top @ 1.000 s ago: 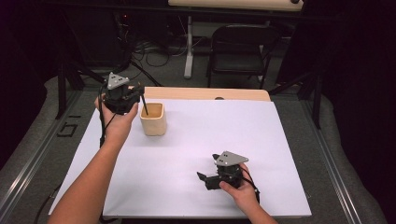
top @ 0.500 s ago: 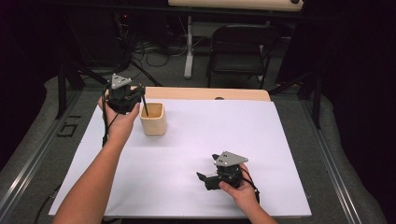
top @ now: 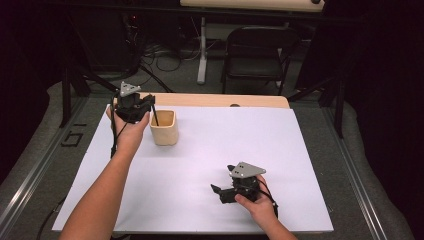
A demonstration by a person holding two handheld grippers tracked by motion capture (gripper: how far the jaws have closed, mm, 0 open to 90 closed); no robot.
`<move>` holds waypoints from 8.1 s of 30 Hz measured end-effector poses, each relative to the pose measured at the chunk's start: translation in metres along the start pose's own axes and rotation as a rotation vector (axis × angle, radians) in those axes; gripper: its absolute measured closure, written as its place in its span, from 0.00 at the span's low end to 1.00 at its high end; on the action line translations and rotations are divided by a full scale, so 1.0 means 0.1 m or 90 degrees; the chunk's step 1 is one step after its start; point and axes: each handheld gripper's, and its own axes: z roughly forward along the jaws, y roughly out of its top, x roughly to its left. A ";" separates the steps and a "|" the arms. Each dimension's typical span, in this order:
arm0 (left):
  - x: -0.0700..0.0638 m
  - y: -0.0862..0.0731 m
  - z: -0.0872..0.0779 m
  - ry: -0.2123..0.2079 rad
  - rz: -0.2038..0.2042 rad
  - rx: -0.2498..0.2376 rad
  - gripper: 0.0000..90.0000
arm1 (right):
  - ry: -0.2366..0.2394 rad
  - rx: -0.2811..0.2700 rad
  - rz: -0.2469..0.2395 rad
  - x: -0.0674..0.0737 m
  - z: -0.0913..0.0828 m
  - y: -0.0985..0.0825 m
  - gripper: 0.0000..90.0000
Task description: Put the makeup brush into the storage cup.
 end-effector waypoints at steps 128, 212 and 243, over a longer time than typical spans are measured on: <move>-0.04 -0.50 0.05 -0.048 0.061 0.060 0.30 | 0.000 0.002 -0.007 0.02 0.01 0.00 0.16; 0.06 -1.78 -1.02 -0.161 0.086 0.087 0.27 | -0.097 0.014 0.058 -0.37 -0.76 -0.51 0.16; 0.12 -1.88 -1.00 -0.162 0.085 0.107 0.27 | -0.120 0.008 0.106 -0.55 -0.93 -0.66 0.16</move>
